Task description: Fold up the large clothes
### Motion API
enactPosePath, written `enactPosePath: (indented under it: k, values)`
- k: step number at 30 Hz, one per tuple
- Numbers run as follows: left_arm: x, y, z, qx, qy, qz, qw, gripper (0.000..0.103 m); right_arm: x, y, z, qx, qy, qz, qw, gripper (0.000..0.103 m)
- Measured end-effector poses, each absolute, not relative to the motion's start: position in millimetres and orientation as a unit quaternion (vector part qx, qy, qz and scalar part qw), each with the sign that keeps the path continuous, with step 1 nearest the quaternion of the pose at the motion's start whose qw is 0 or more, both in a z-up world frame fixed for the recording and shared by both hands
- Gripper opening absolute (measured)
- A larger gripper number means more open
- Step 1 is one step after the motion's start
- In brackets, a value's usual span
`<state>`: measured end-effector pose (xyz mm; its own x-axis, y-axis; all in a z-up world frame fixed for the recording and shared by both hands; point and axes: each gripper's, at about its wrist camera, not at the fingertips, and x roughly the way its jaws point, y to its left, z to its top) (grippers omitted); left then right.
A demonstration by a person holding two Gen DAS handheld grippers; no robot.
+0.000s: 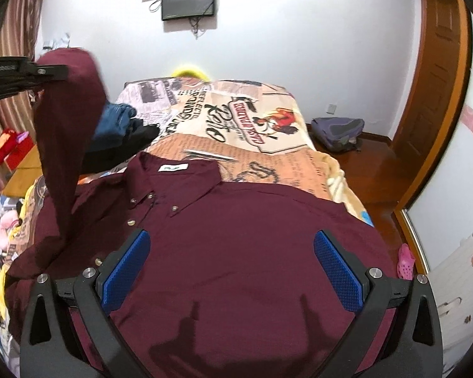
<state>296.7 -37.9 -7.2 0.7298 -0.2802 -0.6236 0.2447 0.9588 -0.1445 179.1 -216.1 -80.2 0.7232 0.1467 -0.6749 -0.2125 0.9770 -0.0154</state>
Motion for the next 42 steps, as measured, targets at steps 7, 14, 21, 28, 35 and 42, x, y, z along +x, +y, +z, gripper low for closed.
enactPosePath:
  k: [7,14,21,28,35,42]
  values:
    - [309.8,-112.4,-60.6,-0.026,0.413,-0.217,0.884,0.006,170.6,-254.5,-79.0,-0.043,0.362,0.064,0.929,0.103]
    - [297.1,-173.8,-105.8,0.009,0.473,-0.269,0.839,0.006,167.5,-280.3,-90.6,-0.038,0.385,0.041,0.921,0.103]
    - [270.8,-168.4,-108.6,0.104,0.455,-0.242,0.851,0.044,177.1,-284.6,-97.4,-0.01,0.411,0.069,0.909,0.103]
    - [266.2,-84.7,-103.9,0.103,0.438,-0.146,0.881,0.07,207.8,-270.1,-103.1,0.032,0.431,0.121,0.893,0.103]
    - [251.3,29.6,-107.4,0.059,0.448,-0.042,0.891,0.074,260.4,-254.3,-125.1,0.067,0.463,0.129,0.874,0.103]
    - [222.1,150.0,-136.6,-0.018,0.477,0.076,0.876,0.076,307.9,-255.5,-163.3,0.119,0.514,0.099,0.843,0.071]
